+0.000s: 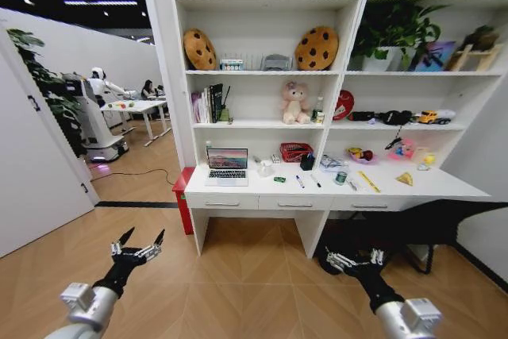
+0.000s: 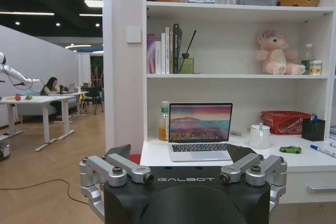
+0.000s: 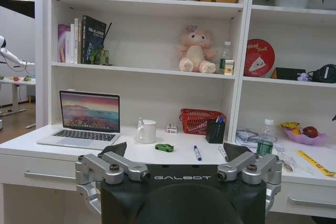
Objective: Organize the objects on the table.
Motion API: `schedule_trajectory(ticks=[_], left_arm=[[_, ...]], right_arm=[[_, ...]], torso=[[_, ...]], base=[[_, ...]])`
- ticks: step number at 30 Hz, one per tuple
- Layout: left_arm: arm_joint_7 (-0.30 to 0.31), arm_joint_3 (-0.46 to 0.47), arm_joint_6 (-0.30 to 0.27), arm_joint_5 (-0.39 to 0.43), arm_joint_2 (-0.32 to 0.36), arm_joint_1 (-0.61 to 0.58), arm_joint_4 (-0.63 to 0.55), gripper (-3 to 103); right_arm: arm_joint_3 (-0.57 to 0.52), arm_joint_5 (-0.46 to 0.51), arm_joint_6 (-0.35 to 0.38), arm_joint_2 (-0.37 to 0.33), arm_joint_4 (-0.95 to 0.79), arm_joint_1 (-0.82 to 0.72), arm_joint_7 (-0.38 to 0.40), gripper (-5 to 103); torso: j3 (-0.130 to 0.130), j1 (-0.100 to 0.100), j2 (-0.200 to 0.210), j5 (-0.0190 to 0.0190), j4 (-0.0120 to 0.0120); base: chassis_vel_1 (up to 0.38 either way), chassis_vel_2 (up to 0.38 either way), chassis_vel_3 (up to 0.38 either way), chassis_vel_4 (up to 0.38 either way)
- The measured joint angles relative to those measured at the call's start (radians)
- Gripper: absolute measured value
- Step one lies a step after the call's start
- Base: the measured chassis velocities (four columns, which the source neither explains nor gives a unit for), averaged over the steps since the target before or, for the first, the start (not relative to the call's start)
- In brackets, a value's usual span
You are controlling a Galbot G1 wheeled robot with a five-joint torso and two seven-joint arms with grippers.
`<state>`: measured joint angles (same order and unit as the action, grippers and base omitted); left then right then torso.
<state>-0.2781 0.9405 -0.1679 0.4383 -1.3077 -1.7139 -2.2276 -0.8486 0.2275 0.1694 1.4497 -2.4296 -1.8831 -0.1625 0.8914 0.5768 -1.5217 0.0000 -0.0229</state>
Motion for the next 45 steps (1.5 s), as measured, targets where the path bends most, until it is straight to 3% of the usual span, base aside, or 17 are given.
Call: schedule_trajectory(ticks=[6, 17, 32, 45], left_arm=[[-0.013, 0.032, 0.000, 0.045, 0.071, 0.043, 0.068, 100], [-0.037, 0.034, -0.002, 0.090, 0.103, 0.010, 0.046, 100], [-0.081, 0.061, 0.046, 0.100, 0.086, -0.126, 0.039, 100], [-0.078, 0.052, 0.052, 0.071, 0.064, -0.108, 0.038, 100]], right_arm=[[-0.003, 0.012, 0.000, -0.009, -0.008, -0.004, -0.001, 100], [-0.001, 0.014, 0.003, -0.017, 0.003, 0.004, 0.002, 100], [-0.007, 0.013, -0.001, -0.019, 0.014, 0.004, -0.003, 100], [-0.008, -0.002, 0.002, -0.021, 0.013, 0.007, -0.015, 100]], torso=[[0.000, 0.000, 0.000, -0.0001, -0.0001], [0.000, 0.000, 0.000, 0.0000, -0.0001], [0.000, 0.000, 0.000, 0.0000, 0.0000], [0.000, 0.000, 0.000, 0.0000, -0.0001]], base=[[0.000, 0.000, 0.000, 0.000], [0.000, 0.000, 0.000, 0.000], [0.000, 0.000, 0.000, 0.000], [0.000, 0.000, 0.000, 0.000]])
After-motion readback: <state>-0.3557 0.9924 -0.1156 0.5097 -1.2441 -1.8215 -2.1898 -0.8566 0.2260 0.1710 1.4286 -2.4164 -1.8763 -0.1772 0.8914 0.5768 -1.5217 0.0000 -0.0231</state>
